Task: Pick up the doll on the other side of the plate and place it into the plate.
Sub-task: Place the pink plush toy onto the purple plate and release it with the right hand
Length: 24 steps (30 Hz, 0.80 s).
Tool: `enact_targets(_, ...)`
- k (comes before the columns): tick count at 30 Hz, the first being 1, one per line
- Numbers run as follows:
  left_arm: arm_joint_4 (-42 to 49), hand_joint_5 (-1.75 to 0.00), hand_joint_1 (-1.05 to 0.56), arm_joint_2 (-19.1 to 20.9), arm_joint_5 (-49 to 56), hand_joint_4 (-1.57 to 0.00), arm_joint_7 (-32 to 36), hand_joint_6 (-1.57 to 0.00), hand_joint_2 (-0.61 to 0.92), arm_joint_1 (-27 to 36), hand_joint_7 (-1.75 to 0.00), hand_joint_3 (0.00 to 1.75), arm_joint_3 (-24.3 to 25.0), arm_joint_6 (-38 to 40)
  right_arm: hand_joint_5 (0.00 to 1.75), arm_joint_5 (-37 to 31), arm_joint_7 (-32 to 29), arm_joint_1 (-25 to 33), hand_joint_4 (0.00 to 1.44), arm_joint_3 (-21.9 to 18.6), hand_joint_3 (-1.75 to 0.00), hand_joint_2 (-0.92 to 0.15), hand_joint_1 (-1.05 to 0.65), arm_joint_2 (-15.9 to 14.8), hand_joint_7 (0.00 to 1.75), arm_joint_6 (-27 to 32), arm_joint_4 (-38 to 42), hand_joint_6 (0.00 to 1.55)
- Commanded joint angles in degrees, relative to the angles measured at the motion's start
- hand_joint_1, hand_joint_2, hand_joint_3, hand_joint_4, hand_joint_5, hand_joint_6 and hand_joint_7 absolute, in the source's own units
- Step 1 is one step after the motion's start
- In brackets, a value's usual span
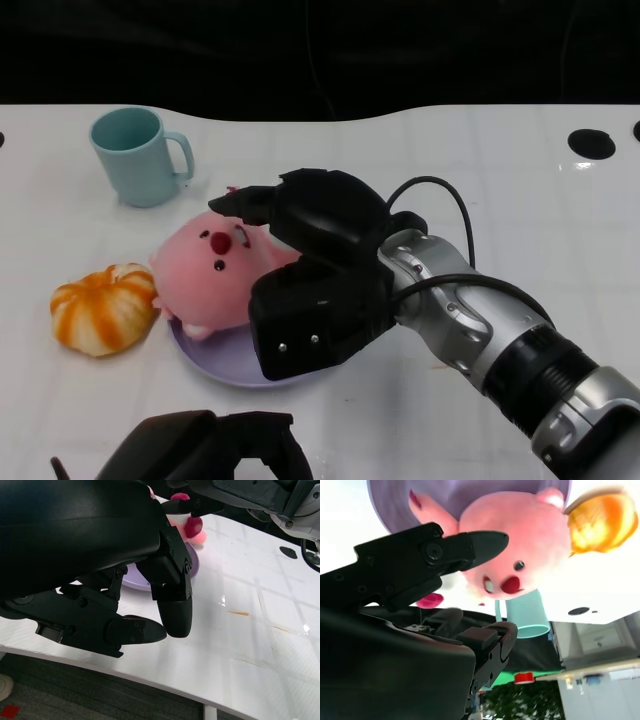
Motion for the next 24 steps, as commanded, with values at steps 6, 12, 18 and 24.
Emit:
enact_targets(6, 0.39, -1.56, -0.23, 0.93, -0.65, -0.71, 0.13, -0.77, 0.92, -0.35, -0.90, 0.35, 0.98, -0.65, 0.32, 1.03, 5.43, 2.09, 0.13, -0.66, -0.14, -0.92, -0.77, -5.50, 0.01, 0.73, -8.67, 0.30)
enact_targets(12, 0.94, -1.57, -0.23, 0.95, -0.98, -0.71, 0.42, -0.77, 0.92, -0.45, -0.90, 0.35, 1.11, -1.45, 0.36, 4.25, 8.56, 7.12, 0.15, -3.20, -0.15, -0.92, -0.75, -10.78, 0.01, -1.76, -18.34, 0.31)
enact_targets(18, 0.73, -1.56, -0.24, 0.97, -1.17, -0.70, -0.27, -0.76, 0.92, -0.73, -0.90, 0.36, 1.42, -0.68, 0.45, 8.66, 9.86, 13.38, 0.25, -6.91, -0.11, -0.92, -0.67, -16.66, 0.04, -7.25, -25.65, 0.38)
enact_targets(24, 0.83, -1.57, -0.25, 1.04, -1.22, -0.70, -0.37, -0.77, 0.92, -0.85, -0.90, 0.36, 1.61, -0.68, 0.54, 13.78, 10.96, 20.29, 0.35, -11.15, -0.09, -0.92, -0.61, -20.17, 0.07, -9.65, -31.29, 0.46)
